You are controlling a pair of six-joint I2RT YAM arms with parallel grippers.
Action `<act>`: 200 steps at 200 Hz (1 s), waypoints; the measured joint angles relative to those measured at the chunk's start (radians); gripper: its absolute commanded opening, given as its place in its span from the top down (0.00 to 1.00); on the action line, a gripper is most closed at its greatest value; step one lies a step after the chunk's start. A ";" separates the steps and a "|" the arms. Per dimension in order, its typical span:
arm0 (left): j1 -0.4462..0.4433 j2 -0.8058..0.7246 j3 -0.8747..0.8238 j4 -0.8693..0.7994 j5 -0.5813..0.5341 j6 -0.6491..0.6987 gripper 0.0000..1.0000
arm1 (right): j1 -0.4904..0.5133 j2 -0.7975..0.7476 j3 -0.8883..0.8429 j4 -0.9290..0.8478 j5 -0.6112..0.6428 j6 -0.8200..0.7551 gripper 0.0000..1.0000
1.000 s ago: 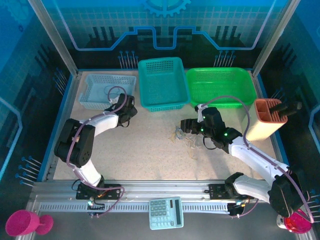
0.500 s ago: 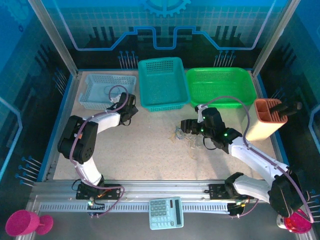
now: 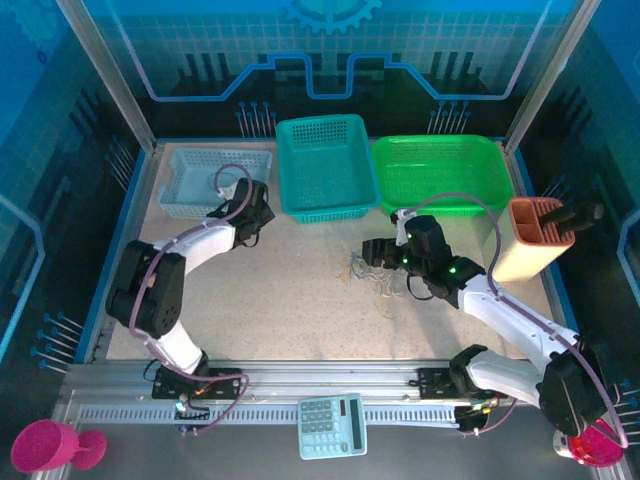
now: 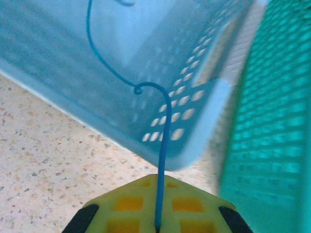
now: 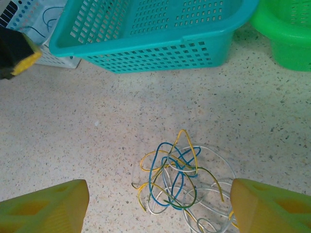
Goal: Untangle the cables
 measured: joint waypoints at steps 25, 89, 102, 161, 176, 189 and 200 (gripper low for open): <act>0.019 -0.061 0.071 -0.034 0.039 0.022 1.00 | 0.000 0.000 0.000 0.000 0.000 0.000 0.22; 0.192 -0.006 0.259 -0.081 0.106 0.057 1.00 | 0.000 0.000 0.000 0.000 -0.008 0.000 0.22; 0.222 0.043 0.306 -0.085 0.108 0.075 1.00 | 0.000 0.000 0.000 0.000 -0.008 0.000 0.23; 0.304 0.281 0.448 -0.178 0.089 0.156 0.93 | 0.000 -0.003 0.000 -0.001 -0.016 0.000 0.22; 0.317 0.312 0.449 -0.209 0.090 0.173 0.67 | 0.000 -0.003 0.000 -0.002 -0.016 0.000 0.23; 0.324 0.325 0.448 -0.225 0.091 0.181 0.43 | 0.000 -0.005 0.000 -0.002 -0.016 0.000 0.22; 0.328 0.326 0.448 -0.241 0.092 0.184 0.30 | 0.000 -0.005 0.001 -0.005 -0.016 0.000 0.23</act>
